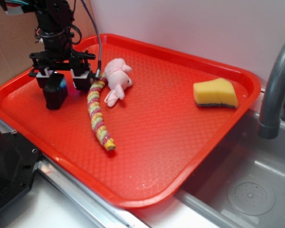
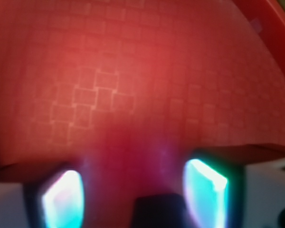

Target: Grab the black box.

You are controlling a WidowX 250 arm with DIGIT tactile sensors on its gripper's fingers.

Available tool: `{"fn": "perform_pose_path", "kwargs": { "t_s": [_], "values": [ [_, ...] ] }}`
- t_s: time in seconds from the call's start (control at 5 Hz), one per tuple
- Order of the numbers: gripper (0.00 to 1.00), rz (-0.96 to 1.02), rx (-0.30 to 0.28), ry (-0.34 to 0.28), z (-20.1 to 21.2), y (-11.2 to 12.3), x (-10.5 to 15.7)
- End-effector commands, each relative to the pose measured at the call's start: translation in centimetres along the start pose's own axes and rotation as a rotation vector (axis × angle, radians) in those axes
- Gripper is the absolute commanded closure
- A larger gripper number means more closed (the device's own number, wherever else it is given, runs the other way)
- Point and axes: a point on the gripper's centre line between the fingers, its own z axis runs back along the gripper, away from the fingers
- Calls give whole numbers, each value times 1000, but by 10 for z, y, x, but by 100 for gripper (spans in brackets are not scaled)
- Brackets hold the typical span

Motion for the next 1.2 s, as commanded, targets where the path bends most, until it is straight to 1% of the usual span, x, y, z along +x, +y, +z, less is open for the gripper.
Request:
{"fn": "perform_pose_path", "kwargs": {
  "t_s": [0.0, 0.2, 0.4, 0.6, 0.8, 1.0],
  "values": [
    [100, -116, -91, -62, 74, 5, -21],
    [0, -190, -59, -141, 96, -5, -23],
    [0, -187, -54, -120, 91, -10, -36],
    [0, -143, -11, -63, 69, -4, -40],
    [0, -77, -18, 2, 48, 10, -45],
    [0, -99, -17, -1, 35, 12, -50]
  ]
}}
